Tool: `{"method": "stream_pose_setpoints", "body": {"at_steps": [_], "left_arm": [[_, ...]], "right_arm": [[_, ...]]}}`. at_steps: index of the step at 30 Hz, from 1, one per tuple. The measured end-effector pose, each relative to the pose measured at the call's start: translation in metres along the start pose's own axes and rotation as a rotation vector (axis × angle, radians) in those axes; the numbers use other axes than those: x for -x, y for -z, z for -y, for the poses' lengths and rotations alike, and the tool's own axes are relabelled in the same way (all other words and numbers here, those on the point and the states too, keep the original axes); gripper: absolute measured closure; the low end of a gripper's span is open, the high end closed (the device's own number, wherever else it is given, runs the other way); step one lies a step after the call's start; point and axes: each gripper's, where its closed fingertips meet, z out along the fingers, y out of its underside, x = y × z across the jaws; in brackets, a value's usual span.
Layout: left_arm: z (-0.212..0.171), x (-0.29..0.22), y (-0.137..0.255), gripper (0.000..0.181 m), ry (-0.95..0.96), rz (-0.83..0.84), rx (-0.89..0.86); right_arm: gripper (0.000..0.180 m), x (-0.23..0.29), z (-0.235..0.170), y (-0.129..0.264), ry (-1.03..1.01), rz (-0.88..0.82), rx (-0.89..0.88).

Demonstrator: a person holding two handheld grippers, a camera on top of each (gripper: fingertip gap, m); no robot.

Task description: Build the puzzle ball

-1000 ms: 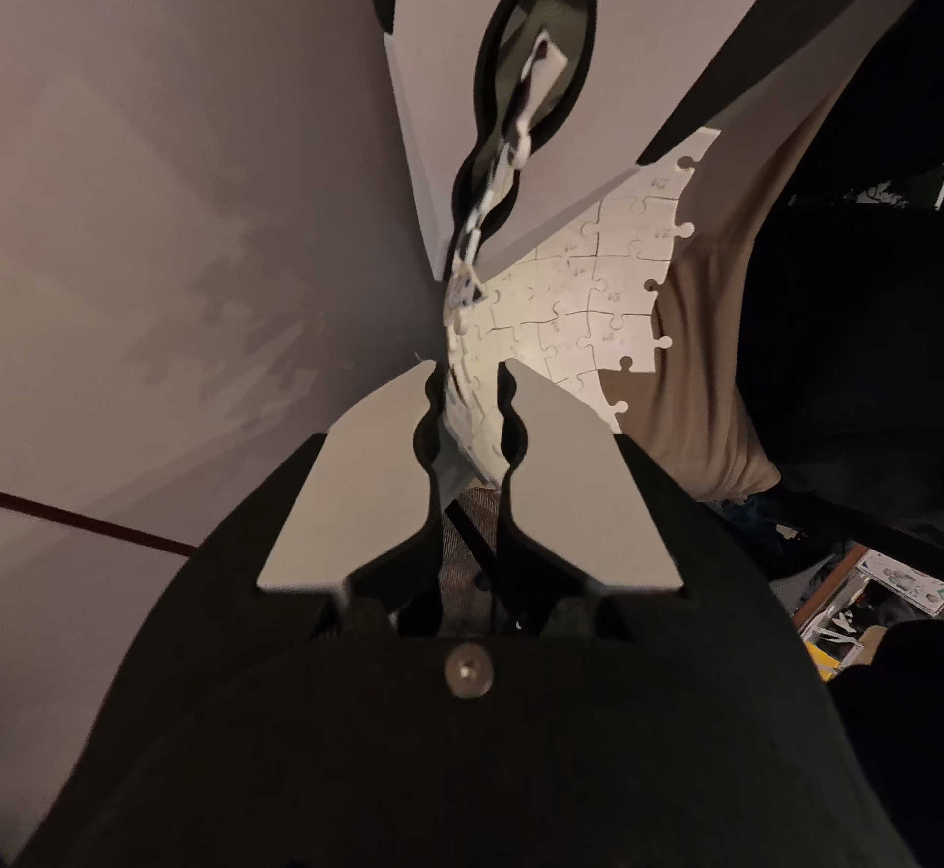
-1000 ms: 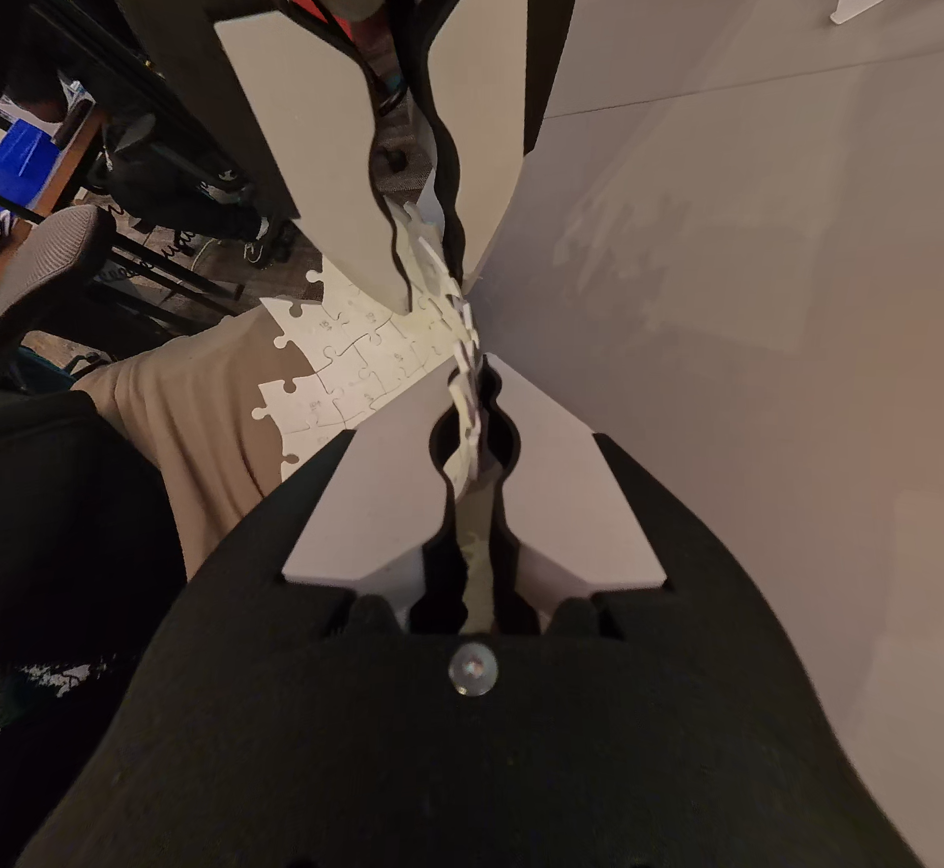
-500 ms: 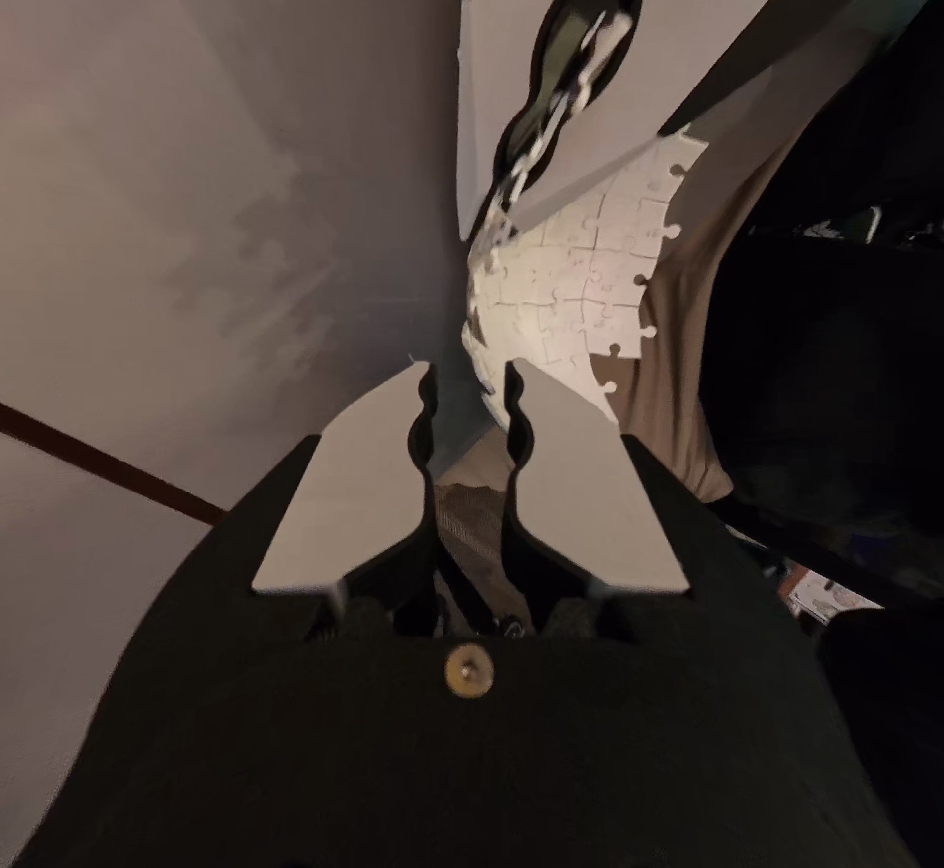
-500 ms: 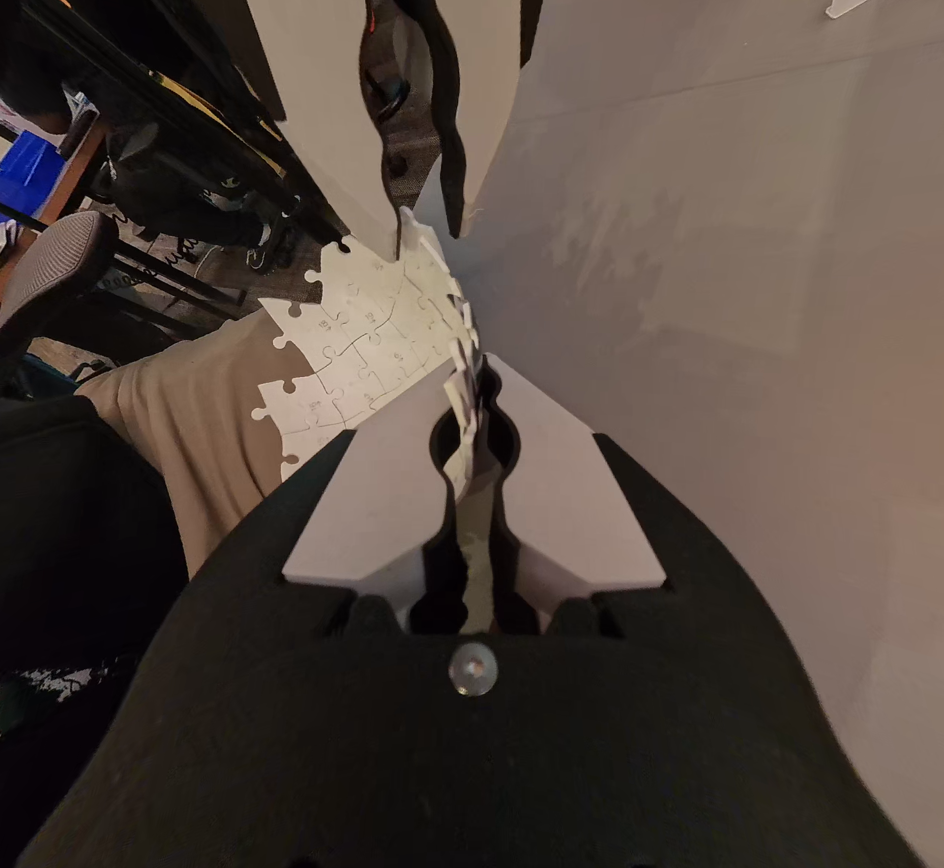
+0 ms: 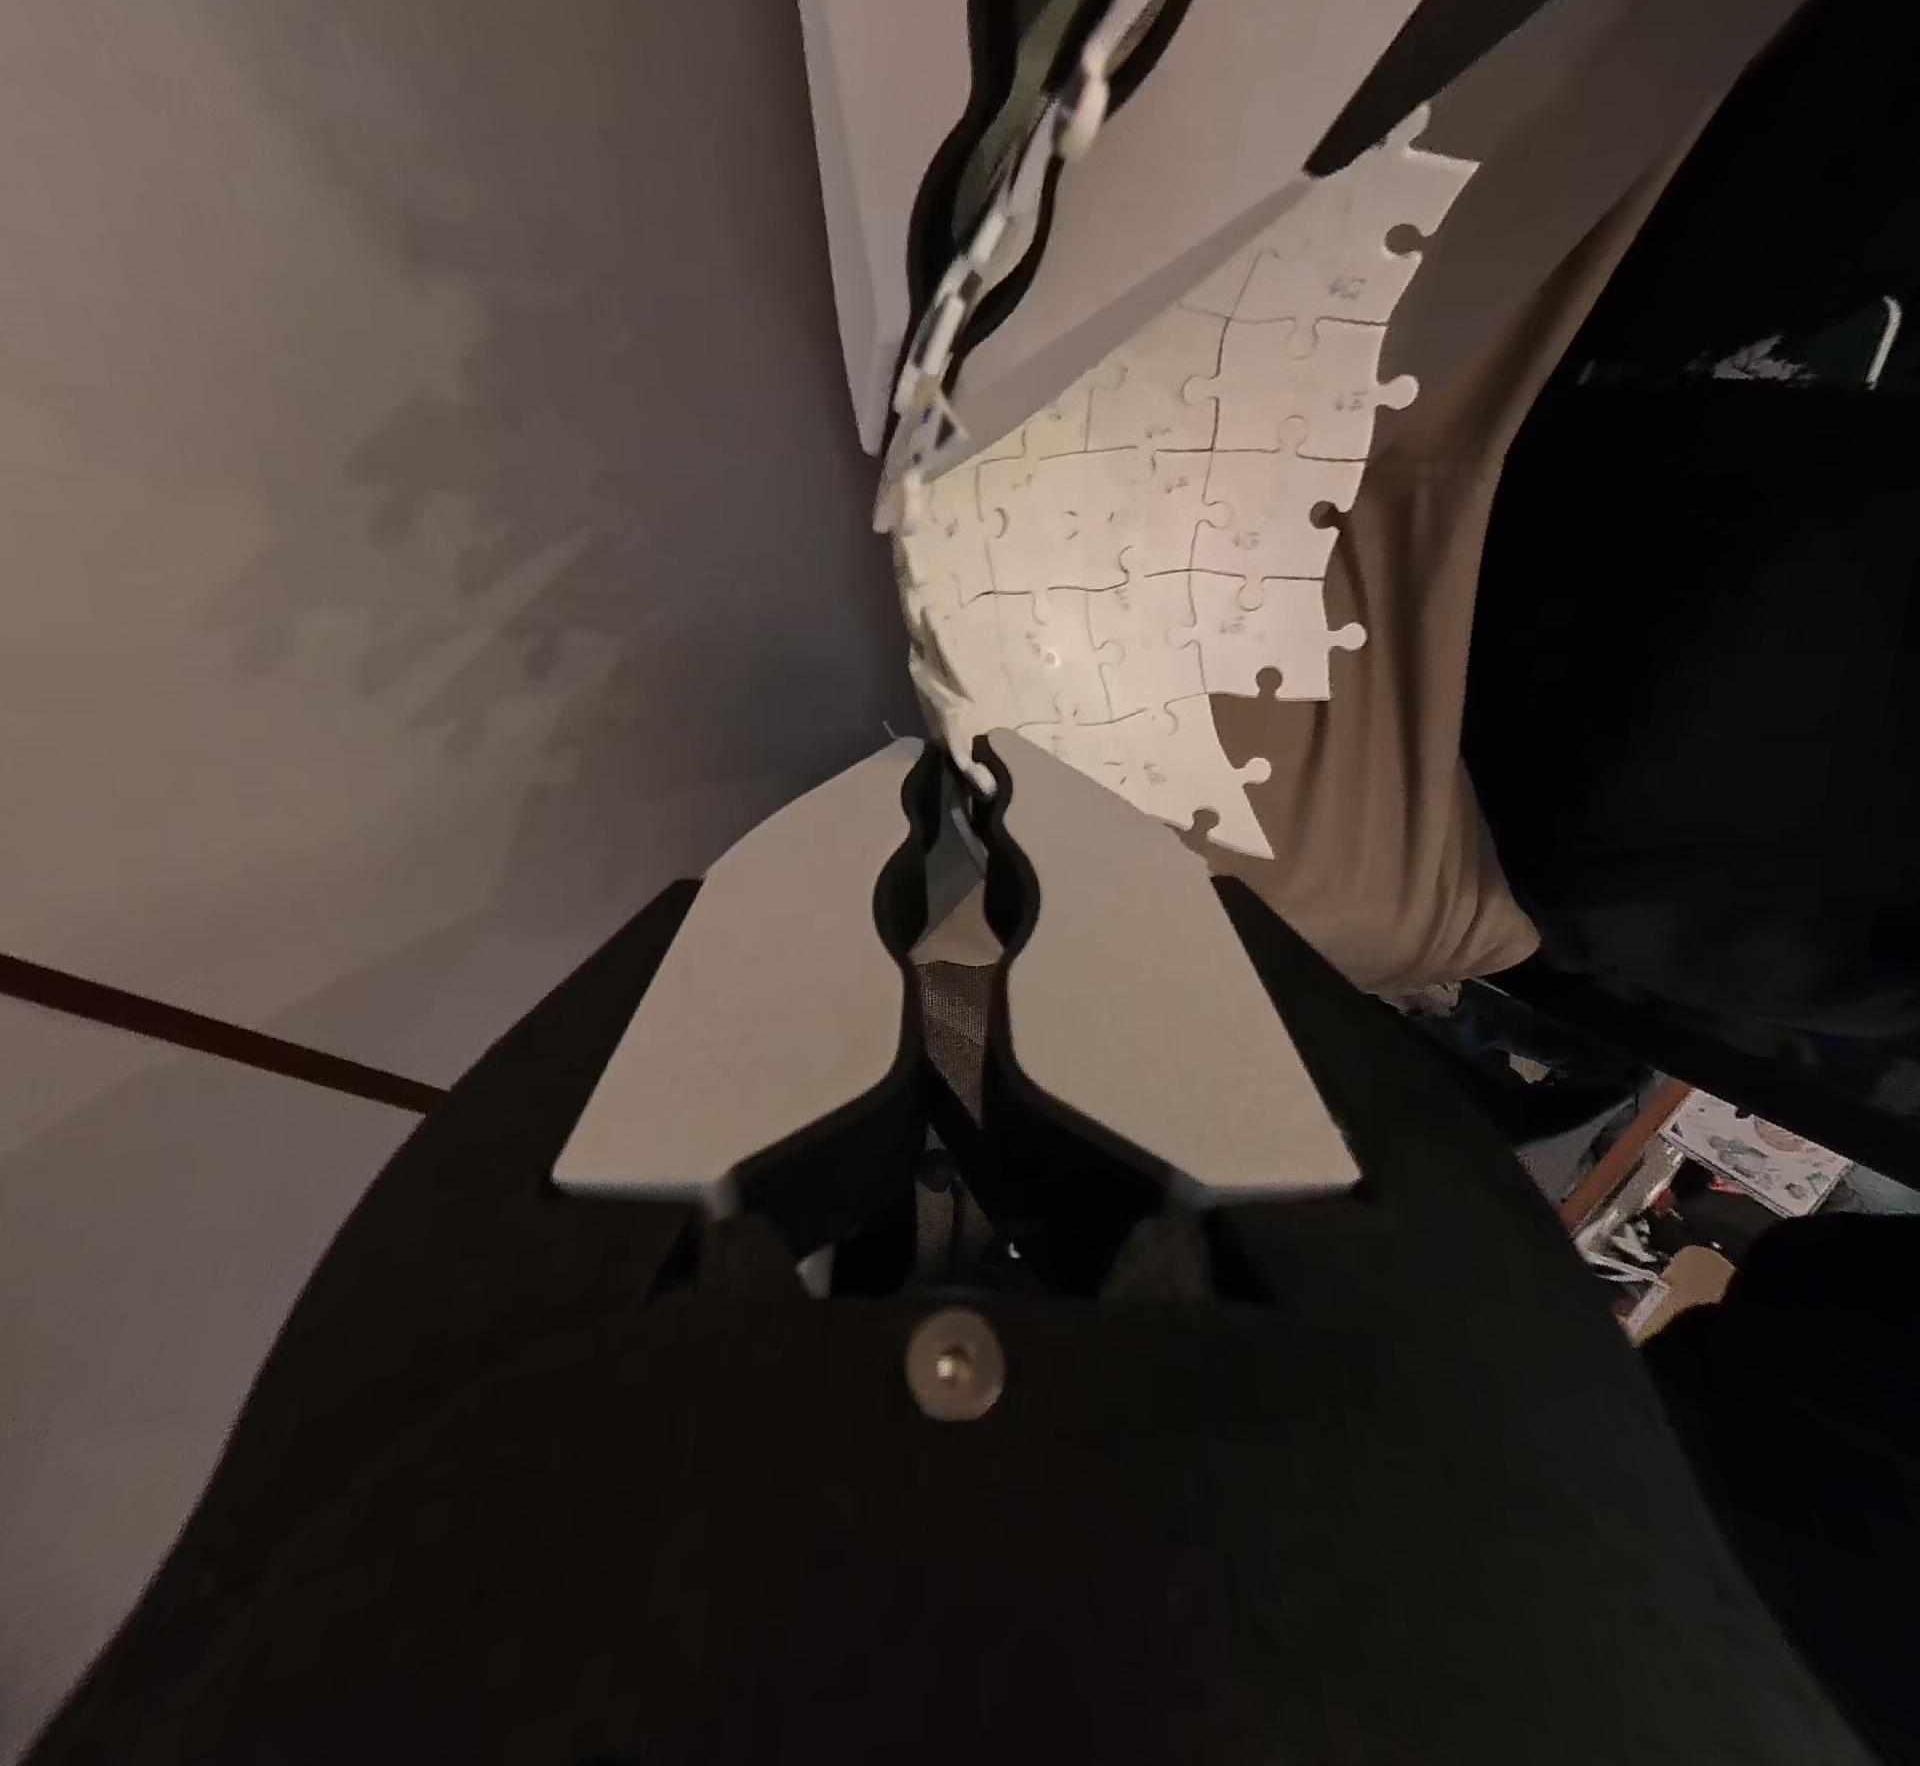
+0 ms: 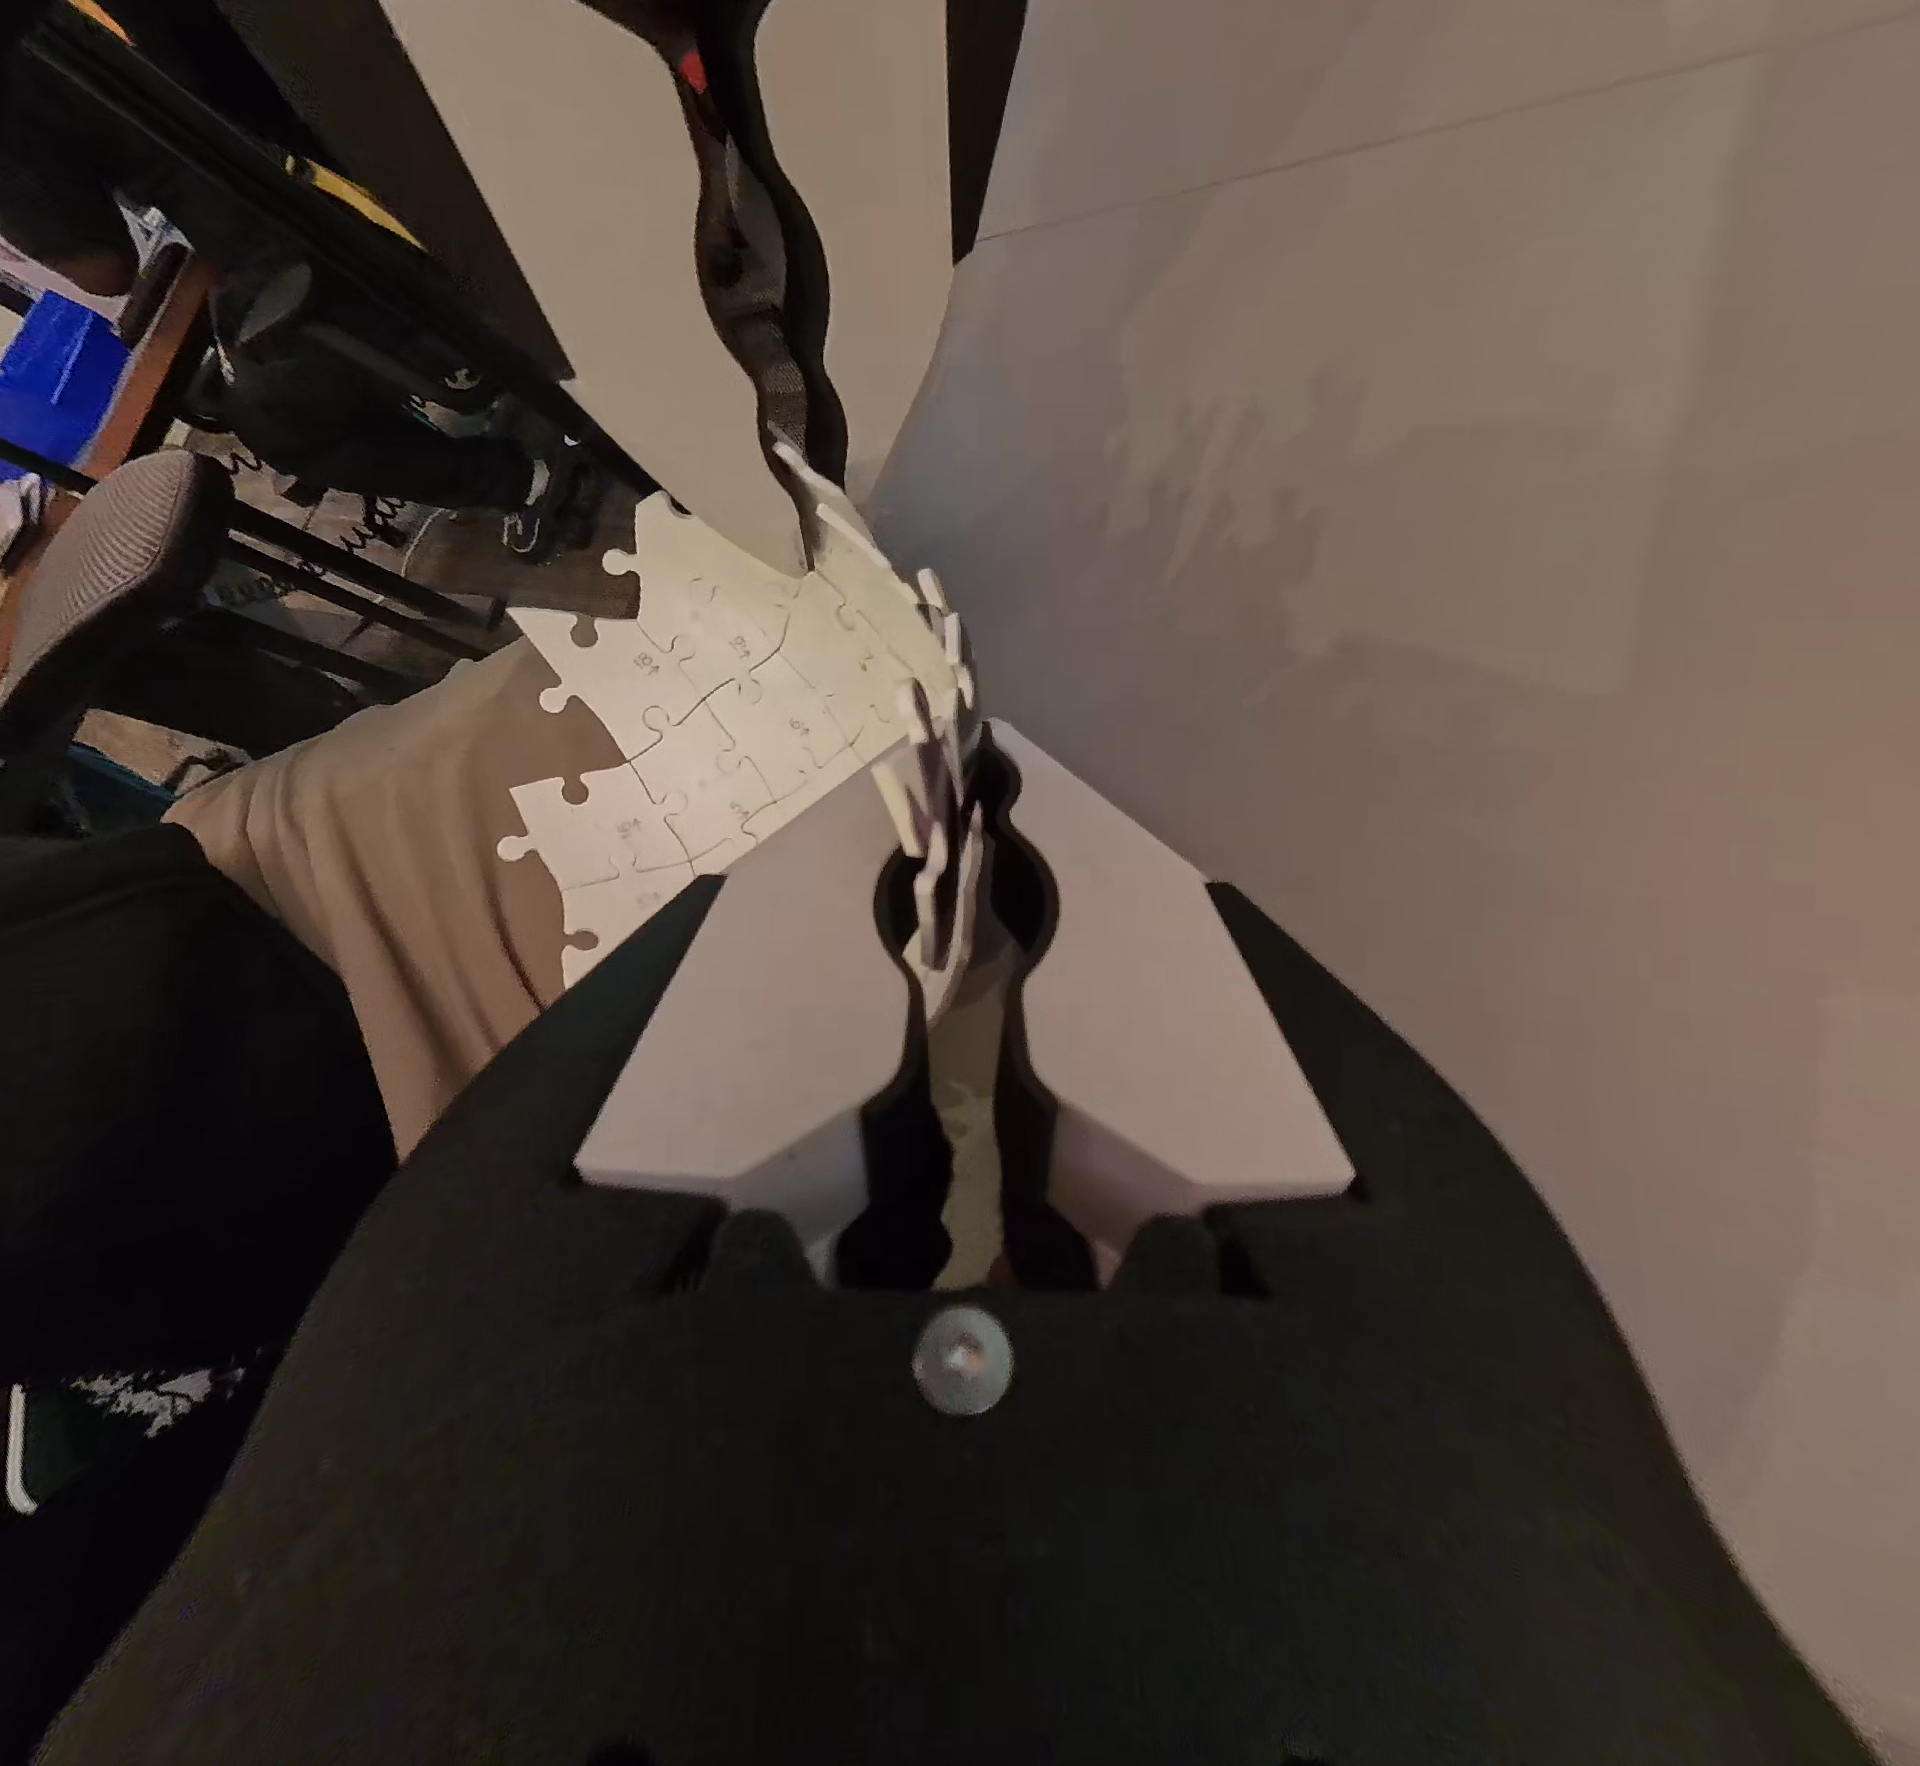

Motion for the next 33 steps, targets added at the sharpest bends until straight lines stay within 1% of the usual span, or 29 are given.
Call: {"method": "stream_pose_setpoints", "body": {"at_steps": [5,7,11,12,14,15,16,17,26,29,33], "left_arm": [[0.001,0.0025,0.0002,0.176,0.015,0.02,-0.015],[0.0004,0.0023,0.0001,0.176,0.013,0.022,-0.014],[0.0019,0.0016,-0.0016,0.176,0.002,0.029,-0.018],[0.0023,0.0016,-0.0021,0.176,0.002,0.029,-0.017],[0.0044,0.0011,-0.0024,0.176,-0.008,0.026,-0.025],[0.0051,0.0015,-0.0024,0.176,-0.01,0.028,-0.027],[0.0049,0.0014,-0.0028,0.176,-0.012,0.027,-0.026],[0.0053,0.0005,-0.0029,0.176,-0.013,0.021,-0.028],[0.0075,0.0035,-0.0031,0.176,-0.072,0.075,-0.017],[0.0079,0.0049,-0.003,0.176,-0.096,0.107,-0.012],[0.0077,0.0042,-0.0032,0.176,-0.116,0.11,-0.017]], "right_arm": [[0.18,-0.0012,0.0007,0.0012,-0.044,0.005,-0.011],[0.179,-0.0004,0.0011,0.0012,-0.023,0.002,-0.012],[0.164,0.0021,0.0057,0.0016,0.045,-0.003,-0.027],[0.164,0.0035,0.0047,0.0002,0.059,0.004,-0.014],[0.167,0.0072,0.0047,-0.0026,0.085,0.021,-0.005],[0.17,0.0076,0.0054,-0.0033,0.092,0.021,-0.006],[0.177,0.0069,0.006,-0.0034,0.092,0.02,-0.007],[0.178,0.0068,0.0061,-0.0033,0.089,0.025,-0.009],[0.179,0.0036,0.0053,-0.0021,-0.012,0.05,-0.005],[0.179,0.0024,0.0045,-0.0022,-0.011,0.04,0.001],[0.179,0.0028,0.0045,-0.0022,-0.012,0.042,-0.002]]}}
